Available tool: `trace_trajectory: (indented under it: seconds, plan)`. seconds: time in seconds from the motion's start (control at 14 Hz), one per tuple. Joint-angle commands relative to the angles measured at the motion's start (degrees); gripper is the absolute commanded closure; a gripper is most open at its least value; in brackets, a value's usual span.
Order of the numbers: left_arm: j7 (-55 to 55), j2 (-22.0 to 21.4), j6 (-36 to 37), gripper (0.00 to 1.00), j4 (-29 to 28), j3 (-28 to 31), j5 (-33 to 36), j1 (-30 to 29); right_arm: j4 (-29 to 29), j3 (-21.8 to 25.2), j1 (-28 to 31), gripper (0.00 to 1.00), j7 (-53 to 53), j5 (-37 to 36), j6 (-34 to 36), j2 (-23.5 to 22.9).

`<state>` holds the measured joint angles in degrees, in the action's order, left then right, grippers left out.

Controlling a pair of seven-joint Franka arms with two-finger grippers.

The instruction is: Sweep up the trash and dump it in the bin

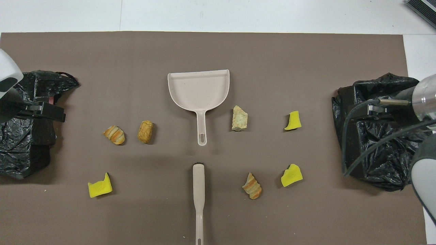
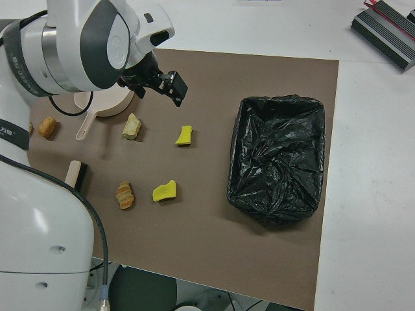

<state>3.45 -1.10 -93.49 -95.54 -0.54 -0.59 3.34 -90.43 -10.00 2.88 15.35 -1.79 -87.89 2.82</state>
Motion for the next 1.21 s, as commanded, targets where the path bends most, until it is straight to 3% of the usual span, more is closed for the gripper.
trace_trajectory:
  seconds: [0.0,0.64,0.86,1.14]
  plan:
    - [0.85,0.57,1.56,0.00,1.41,-0.07,-0.90,-0.62,1.57,0.25,0.28,0.00,-2.34,0.56,1.41,-1.06]
    - [1.03,-0.31,1.47,0.00,-1.14,-0.16,-1.69,0.08,0.96,0.16,0.37,0.00,-2.26,0.64,0.27,-0.71]
    - [1.12,-2.24,-0.28,0.00,-6.05,-0.77,-5.11,1.05,-0.97,0.16,0.45,0.00,-2.26,0.99,-2.63,0.08]
    - [-1.60,-6.36,-7.48,0.00,-15.88,-0.77,-9.25,8.15,-0.54,0.16,0.37,0.00,-2.34,1.70,-2.55,-0.27]
